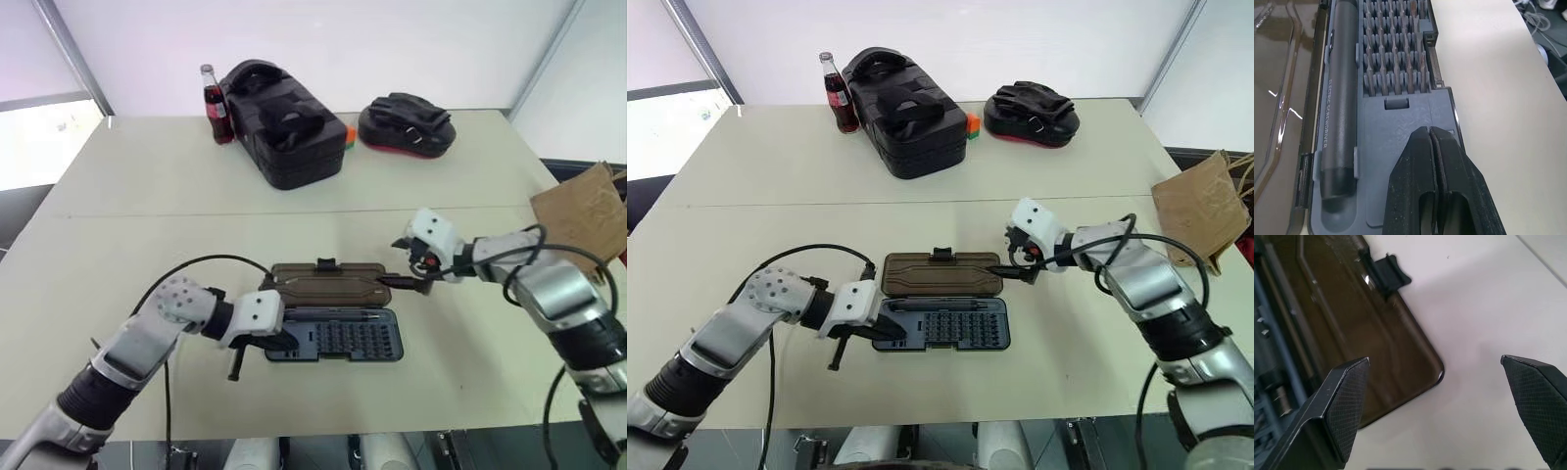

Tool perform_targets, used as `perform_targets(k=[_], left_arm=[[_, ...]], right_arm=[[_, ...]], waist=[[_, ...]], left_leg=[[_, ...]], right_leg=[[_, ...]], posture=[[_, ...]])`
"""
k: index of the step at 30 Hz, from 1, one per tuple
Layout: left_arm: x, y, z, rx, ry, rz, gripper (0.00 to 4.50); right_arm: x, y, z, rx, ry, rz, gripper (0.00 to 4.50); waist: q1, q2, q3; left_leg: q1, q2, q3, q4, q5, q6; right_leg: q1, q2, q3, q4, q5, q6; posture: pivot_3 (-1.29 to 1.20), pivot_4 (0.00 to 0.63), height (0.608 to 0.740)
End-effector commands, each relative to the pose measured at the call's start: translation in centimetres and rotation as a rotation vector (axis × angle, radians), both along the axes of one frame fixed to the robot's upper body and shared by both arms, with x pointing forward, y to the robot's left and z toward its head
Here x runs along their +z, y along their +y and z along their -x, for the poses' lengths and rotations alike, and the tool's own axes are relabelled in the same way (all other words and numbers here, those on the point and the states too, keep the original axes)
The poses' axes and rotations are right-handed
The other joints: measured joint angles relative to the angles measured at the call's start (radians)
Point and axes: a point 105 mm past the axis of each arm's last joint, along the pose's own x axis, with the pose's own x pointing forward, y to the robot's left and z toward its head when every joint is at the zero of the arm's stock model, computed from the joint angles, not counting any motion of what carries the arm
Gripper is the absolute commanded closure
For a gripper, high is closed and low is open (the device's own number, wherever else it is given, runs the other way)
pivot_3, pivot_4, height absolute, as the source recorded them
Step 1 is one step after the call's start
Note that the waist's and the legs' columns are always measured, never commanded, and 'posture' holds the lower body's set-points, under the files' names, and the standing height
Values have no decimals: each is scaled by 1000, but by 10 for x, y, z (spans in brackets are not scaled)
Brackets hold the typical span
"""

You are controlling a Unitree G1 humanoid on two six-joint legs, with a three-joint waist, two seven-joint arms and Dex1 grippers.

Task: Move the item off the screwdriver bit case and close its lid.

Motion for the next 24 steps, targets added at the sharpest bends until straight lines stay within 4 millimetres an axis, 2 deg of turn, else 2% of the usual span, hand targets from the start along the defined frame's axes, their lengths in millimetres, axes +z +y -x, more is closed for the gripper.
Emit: perform_targets(k=[1,7,13,16,20,23,24], left_arm=[[-21,6,6,49,72,-54,4455],[-23,8,7,76,61,-53,4455],[-23,9,6,92,50,-52,4455],[-22,10,4,108,47,-47,4500],[-22,11,3,122,47,-42,4500],[-21,10,3,131,53,-37,4500],[-20,10,3,135,56,-33,4500]], right_arm=[[6,4,-10,31,-34,31,0],[-7,11,-24,71,1,85,0],[-33,12,-28,101,59,122,0],[-41,14,-30,115,90,122,861],[-48,19,-24,183,161,110,2636],[-51,21,-21,234,182,120,3890],[-52,21,-21,243,183,128,3890]], waist=[[0,0,0],[2,0,0],[0,1,0],[-2,0,-1],[-6,1,-1],[-5,1,-1],[-5,1,-1]], left_leg=[[0,0,0,0,0,0],[0,0,0,0,0,0],[2,0,0,-1,0,0],[13,0,0,-3,0,0],[28,0,0,-9,0,0],[30,1,0,-11,0,0],[30,1,0,-13,0,0]], right_leg=[[0,0,0,0,0,0],[1,0,0,0,0,0],[2,0,0,0,0,0],[13,0,0,-2,-1,-1],[26,0,0,-9,-1,-2],[28,0,0,-10,-1,-3],[27,0,0,-11,-1,-3]], posture=[[0,150,740],[0,150,740],[0,150,740],[0,150,740],[0,150,740],[0,150,740],[0,150,740]])
